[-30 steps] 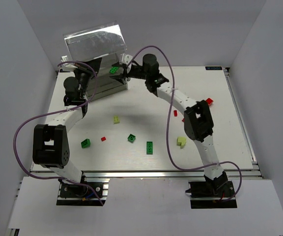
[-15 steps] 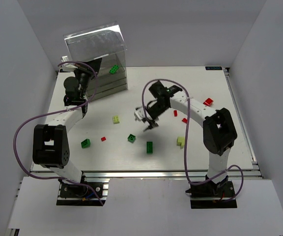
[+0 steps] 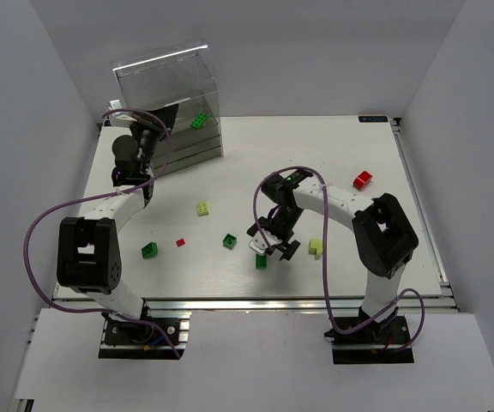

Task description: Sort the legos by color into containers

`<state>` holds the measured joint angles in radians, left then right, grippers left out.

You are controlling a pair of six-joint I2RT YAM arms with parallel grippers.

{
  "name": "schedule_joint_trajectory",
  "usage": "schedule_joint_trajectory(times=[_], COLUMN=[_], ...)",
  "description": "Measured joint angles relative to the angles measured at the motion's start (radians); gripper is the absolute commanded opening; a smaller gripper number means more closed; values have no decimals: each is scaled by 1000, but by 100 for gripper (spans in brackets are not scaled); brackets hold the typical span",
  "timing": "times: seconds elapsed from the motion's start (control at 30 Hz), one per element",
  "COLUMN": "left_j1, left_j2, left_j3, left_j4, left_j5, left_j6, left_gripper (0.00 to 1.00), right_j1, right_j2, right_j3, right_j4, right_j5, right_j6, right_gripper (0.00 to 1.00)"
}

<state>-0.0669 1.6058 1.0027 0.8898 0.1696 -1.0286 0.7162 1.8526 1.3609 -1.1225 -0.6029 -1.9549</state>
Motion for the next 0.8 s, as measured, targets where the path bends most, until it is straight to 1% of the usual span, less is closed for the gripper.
schedule_joint_trajectory(times=[0.1, 0.27, 0.43, 0.67, 0.8], left_j1=[0, 0, 0, 0, 0], left_j2=[0, 0, 0, 0, -1], left_j3=[0, 0, -10, -14, -15], left_j4=[0, 0, 0, 0, 0], left_j5=[0, 0, 0, 0, 0], left_j6=[0, 0, 0, 0, 0], left_gripper=[23, 23, 23, 23, 23], right_j1=[34, 79, 124, 170, 187], right_j2=[1, 2, 6, 22, 28], right_j3=[0, 0, -27, -97, -101], right_j4=[52, 133, 207, 251, 264], right_j5=[19, 62, 132, 215, 237], right_j6=[-9, -16, -17, -18, -17], right_gripper=[88, 83, 80, 78, 73])
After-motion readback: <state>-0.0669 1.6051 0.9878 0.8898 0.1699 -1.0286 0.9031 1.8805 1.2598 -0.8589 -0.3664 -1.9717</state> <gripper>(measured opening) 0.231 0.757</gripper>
